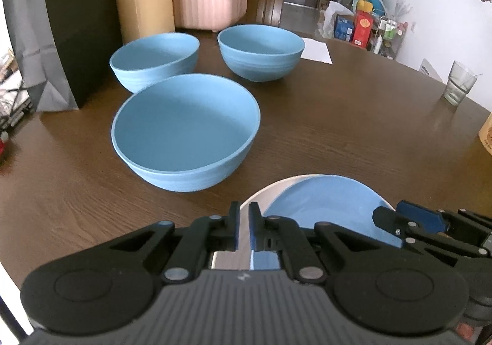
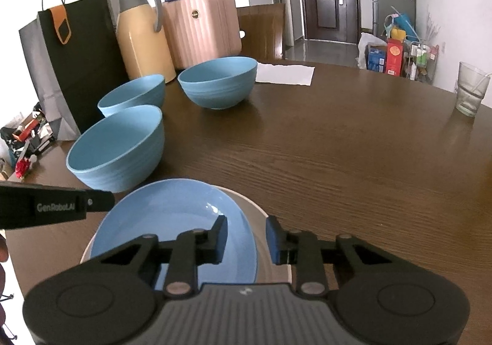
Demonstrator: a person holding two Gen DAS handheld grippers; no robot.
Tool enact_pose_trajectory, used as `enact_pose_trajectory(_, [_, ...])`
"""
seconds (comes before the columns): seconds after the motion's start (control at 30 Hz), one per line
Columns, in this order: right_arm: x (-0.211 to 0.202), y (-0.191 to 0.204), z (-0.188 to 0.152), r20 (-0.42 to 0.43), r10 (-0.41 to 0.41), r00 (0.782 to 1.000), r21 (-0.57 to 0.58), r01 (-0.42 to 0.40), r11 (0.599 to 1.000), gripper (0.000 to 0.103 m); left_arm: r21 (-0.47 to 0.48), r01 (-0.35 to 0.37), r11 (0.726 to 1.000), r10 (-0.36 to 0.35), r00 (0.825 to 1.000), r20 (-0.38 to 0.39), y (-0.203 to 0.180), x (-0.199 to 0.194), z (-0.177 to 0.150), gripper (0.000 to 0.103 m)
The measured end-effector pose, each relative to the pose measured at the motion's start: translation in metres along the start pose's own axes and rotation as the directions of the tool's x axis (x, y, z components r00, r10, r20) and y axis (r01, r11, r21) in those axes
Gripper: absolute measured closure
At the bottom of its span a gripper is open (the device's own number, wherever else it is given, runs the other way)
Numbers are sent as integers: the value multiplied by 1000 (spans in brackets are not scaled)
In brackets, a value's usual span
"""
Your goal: Organize plates and bowls
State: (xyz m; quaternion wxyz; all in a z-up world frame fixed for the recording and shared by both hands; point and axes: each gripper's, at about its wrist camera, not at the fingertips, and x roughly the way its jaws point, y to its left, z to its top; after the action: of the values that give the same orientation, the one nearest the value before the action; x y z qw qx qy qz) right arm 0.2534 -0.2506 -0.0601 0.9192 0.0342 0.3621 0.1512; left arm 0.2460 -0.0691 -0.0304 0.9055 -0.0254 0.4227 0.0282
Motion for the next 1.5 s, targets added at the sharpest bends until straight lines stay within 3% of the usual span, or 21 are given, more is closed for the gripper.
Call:
enact_pose_trajectory(0.2, [0,-3,0,-6,3,1000,2,-3,1000,76,-52,102,993,-104,993,-55,16,5,4,97])
enact_pose_trajectory(0.6, [1,-5,-2,-18,8,1000,12,-7,1000,77,-61,170,984,-172,985,-21,15,-3,3,96])
enact_pose_trajectory(1.0, [4,-4,-4,-23,11,1000,19,-10,1000,94,-57,134,989,-135,990,-30,11,5,1,97])
enact_pose_trajectory(1.5, [8,-4,-5,-35,1,999,32,0,999,95,-46,111,993,-113,993,-44,6,7,2,98])
